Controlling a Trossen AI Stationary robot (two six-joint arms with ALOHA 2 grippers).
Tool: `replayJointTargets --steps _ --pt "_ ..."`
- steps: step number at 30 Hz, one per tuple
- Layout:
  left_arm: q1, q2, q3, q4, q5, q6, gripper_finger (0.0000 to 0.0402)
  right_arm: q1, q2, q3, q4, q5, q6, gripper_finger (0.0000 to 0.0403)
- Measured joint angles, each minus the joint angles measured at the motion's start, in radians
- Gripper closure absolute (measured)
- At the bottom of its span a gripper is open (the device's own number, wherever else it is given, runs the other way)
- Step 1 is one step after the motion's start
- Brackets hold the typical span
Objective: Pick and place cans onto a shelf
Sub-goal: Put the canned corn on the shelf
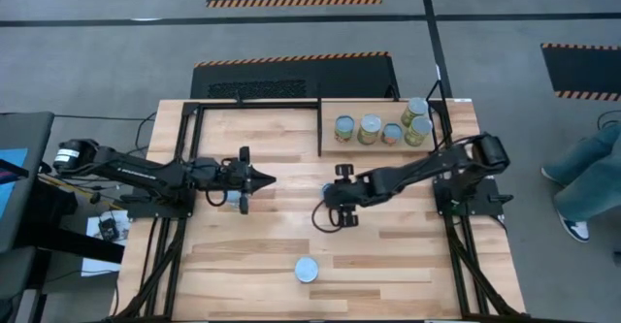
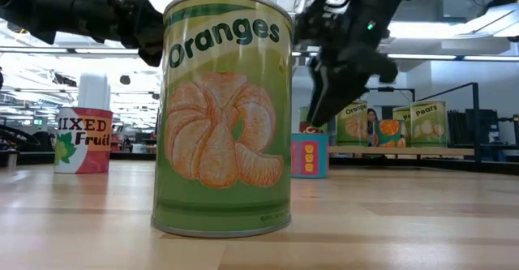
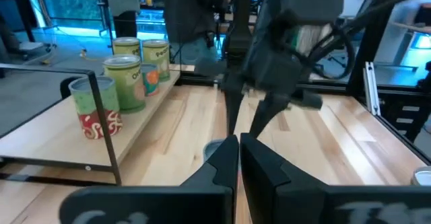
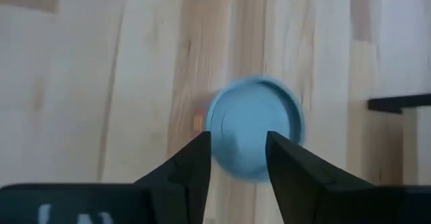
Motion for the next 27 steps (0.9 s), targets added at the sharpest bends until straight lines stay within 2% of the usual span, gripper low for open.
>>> replayJointTargets --steps 9,19,24,27 --pt "0.000 0.000 0.000 -0.014 0.000 0.003 0.0395 -0.019 0.064 0.018 -0.040 -0.081 -0.009 0.0283" --pt "0.000 0.000 0.000 -0.015 0.000 0.003 0.0395 -0.023 0.052 0.020 -0.021 -0.077 -0.013 0.0280" --pt "0.000 0.000 0.000 -0.018 0.000 0.003 0.0395 -0.023 0.052 0.019 -0.070 -0.077 0.086 0.0277" --pt "0.000 0.000 0.000 -0.036 0.001 0.003 0.0395 -0.016 0.040 -0.028 -0.079 -0.077 0.188 0.0276"
